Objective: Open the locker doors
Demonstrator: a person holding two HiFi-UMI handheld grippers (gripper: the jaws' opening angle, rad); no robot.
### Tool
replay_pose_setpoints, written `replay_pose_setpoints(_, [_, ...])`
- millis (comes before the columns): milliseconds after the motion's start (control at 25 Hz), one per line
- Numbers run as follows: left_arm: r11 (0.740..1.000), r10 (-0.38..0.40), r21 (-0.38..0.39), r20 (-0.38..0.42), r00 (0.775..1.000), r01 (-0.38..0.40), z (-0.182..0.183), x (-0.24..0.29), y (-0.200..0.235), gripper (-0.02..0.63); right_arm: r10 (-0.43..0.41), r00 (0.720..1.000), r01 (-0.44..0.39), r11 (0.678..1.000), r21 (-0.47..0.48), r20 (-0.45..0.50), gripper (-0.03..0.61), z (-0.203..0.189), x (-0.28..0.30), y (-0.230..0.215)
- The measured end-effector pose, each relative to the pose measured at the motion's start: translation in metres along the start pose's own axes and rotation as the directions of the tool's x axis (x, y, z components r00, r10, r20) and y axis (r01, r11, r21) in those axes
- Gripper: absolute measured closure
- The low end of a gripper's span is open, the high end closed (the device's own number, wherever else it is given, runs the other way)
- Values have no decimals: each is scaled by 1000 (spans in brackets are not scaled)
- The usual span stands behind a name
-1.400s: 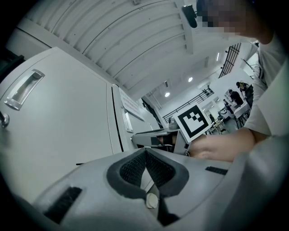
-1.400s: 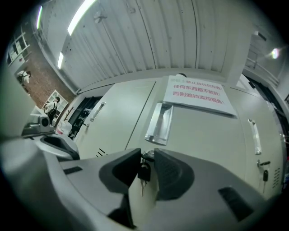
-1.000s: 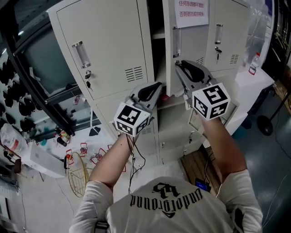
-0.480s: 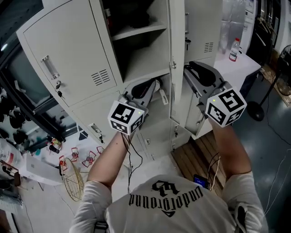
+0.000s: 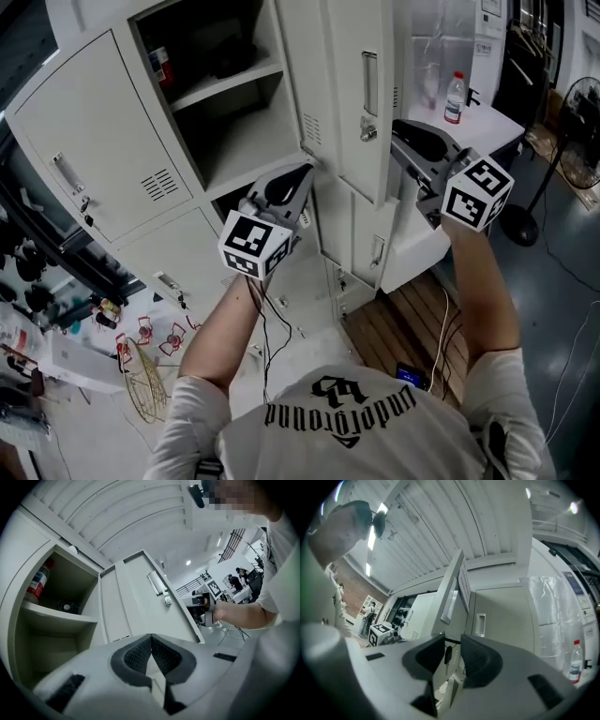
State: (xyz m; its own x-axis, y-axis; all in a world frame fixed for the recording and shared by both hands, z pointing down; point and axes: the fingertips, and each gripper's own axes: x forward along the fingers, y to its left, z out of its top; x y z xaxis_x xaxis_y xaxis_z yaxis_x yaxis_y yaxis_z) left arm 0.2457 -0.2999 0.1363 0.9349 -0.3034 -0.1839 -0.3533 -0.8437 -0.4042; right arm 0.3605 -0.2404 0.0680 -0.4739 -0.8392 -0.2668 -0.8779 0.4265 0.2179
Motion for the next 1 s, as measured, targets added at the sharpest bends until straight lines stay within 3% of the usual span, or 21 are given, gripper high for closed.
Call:
replay_pose_setpoints(240, [999, 43, 15, -24, 999, -43, -9, 24, 0, 606, 133, 990, -136, 988, 67, 51, 471, -9, -2, -38])
replay_pose_setpoints(480, [997, 71, 26, -52, 996, -69, -17, 39, 0, 606, 169, 980, -180, 977, 115, 101, 480, -16, -9, -70])
replay_pose_setpoints(760, [994, 106, 34, -60, 993, -104, -19, 40, 6, 606, 121, 986, -132, 987, 93, 111, 491, -19, -13, -85])
replay_pose_setpoints(1000, [992, 126, 32, -54, 990, -125, -13, 34, 6, 606, 90, 989, -95, 995, 40, 118, 491, -12, -33, -66])
